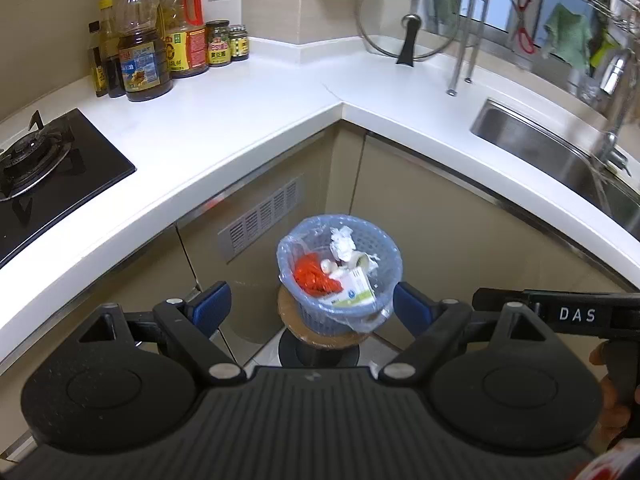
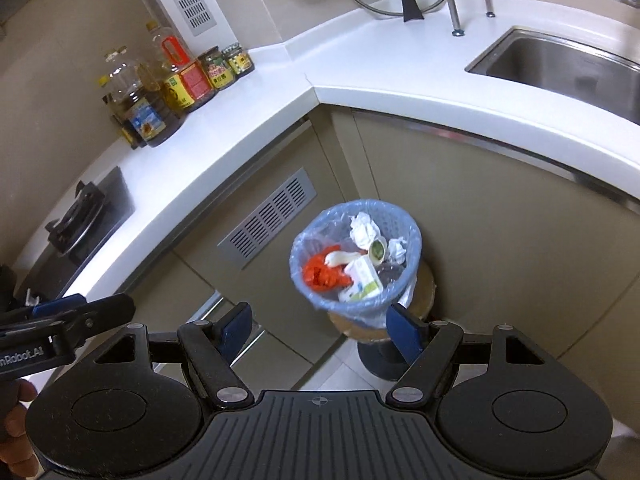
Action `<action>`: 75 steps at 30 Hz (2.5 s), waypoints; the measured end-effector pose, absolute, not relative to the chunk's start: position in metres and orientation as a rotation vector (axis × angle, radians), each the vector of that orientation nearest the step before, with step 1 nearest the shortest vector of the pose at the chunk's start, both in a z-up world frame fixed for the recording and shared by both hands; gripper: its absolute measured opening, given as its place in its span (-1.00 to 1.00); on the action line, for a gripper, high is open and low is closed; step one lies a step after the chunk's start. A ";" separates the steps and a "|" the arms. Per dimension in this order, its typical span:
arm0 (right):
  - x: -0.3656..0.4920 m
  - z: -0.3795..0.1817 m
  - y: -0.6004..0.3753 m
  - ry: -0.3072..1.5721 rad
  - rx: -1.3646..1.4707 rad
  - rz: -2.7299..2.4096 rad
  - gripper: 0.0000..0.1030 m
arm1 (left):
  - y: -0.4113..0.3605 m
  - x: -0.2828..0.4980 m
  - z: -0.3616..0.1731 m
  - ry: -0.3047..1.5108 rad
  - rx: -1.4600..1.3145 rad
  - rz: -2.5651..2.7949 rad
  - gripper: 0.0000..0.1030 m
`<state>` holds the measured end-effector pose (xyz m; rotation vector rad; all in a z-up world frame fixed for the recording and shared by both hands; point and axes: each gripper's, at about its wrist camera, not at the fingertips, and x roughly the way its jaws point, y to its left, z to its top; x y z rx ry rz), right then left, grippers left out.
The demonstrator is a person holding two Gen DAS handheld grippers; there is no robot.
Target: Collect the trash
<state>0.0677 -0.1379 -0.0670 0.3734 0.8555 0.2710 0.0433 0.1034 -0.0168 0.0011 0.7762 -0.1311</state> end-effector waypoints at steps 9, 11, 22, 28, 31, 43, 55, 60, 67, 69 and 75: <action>0.027 -0.045 -0.125 0.798 0.318 0.261 0.44 | 0.104 0.007 -0.003 0.747 -0.008 -0.174 0.69; 0.021 -0.042 -0.126 0.785 0.303 0.261 0.44 | 0.102 0.004 -0.002 0.746 -0.006 -0.170 0.69; 0.007 -0.030 -0.145 0.763 0.269 0.291 0.44 | 0.079 -0.002 0.002 0.762 0.010 -0.142 0.69; 0.006 -0.030 -0.161 0.768 0.269 0.297 0.44 | 0.064 -0.004 0.004 0.766 0.020 -0.147 0.69; 0.006 -0.030 -0.166 0.771 0.273 0.301 0.44 | 0.056 -0.005 0.004 0.767 0.025 -0.144 0.69; 0.005 -0.030 -0.169 0.771 0.273 0.306 0.44 | 0.052 -0.006 0.005 0.770 0.023 -0.137 0.69; 0.008 -0.031 -0.166 0.781 0.266 0.305 0.44 | 0.054 -0.004 0.003 0.775 0.017 -0.138 0.69; 0.010 -0.032 -0.166 0.783 0.266 0.304 0.44 | 0.054 -0.003 0.002 0.775 0.018 -0.139 0.69; 0.010 -0.033 -0.166 0.783 0.265 0.304 0.44 | 0.053 -0.002 0.000 0.774 0.016 -0.137 0.69; 0.010 -0.032 -0.166 0.783 0.265 0.304 0.44 | 0.054 -0.002 0.000 0.774 0.016 -0.137 0.69; 0.010 -0.032 -0.165 0.783 0.265 0.303 0.44 | 0.052 -0.002 0.001 0.774 0.014 -0.135 0.69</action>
